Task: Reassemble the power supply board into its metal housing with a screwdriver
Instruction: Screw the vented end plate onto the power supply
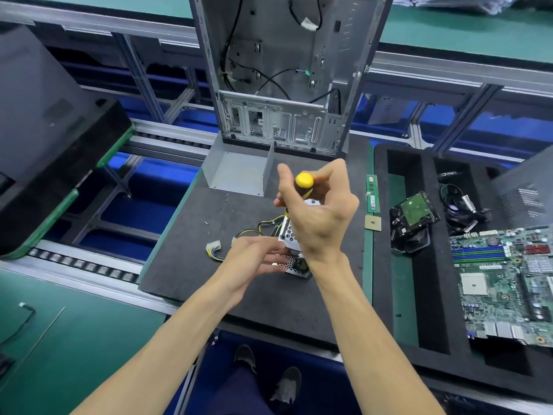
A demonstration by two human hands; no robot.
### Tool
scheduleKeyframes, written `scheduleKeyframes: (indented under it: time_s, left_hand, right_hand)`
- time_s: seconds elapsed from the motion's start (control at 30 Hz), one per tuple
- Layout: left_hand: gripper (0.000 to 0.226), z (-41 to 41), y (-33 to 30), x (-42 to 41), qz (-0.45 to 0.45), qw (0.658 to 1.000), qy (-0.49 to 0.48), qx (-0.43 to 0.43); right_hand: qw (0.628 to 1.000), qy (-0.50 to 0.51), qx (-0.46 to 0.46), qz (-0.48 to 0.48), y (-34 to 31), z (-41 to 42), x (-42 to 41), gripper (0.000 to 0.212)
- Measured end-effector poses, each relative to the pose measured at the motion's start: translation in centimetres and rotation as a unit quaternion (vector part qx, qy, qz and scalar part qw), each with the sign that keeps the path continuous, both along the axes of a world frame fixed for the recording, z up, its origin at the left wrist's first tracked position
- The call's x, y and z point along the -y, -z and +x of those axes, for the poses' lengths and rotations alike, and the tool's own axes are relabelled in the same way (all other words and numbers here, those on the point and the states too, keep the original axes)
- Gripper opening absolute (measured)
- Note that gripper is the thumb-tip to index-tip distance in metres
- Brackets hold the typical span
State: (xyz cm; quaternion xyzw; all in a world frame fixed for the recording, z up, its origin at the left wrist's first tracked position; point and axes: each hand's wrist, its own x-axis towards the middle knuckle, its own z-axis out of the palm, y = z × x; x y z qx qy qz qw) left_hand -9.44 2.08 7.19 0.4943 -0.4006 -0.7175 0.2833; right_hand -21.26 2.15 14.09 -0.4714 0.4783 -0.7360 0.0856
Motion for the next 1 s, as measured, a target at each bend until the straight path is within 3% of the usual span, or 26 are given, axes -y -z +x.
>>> scheduleKeyframes:
  time_s: [0.2, 0.33, 0.4, 0.53, 0.73, 1.0]
  left_hand:
    - [0.027, -0.2, -0.7, 0.1, -0.002, 1.0, 0.031, 0.001]
    - [0.028, 1.5, -1.0, 0.8, -0.023, 0.996, 0.087, 0.026]
    - [0.023, 2.9, -1.0, 1.7, -0.046, 0.994, 0.077, 0.056]
    - [0.018, 6.3, -0.3, 4.8, -0.104, 0.976, -0.013, 0.191]
    - [0.007, 10.7, 3.2, 9.1, -0.148, 0.899, -0.07, 0.406]
    - [0.017, 10.8, 7.8, 11.8, -0.184, 0.862, -0.043, 0.47]
  right_hand:
    - [0.963, -0.078, 0.257, 0.032, -1.8, -1.3, 1.2, 0.018]
    - [0.852, -0.179, 0.488, 0.053, -2.3, -1.3, 3.2, 0.033]
    - [0.807, -0.22, 0.544, 0.066, -2.0, -0.3, 4.2, 0.037]
    - [0.764, -0.261, 0.58, 0.107, -1.1, 2.7, 6.3, 0.043]
    - [0.753, -0.243, 0.592, 0.151, 0.8, 6.8, 9.6, 0.044]
    - [0.746, -0.19, 0.614, 0.174, 3.1, 7.9, 13.2, 0.044]
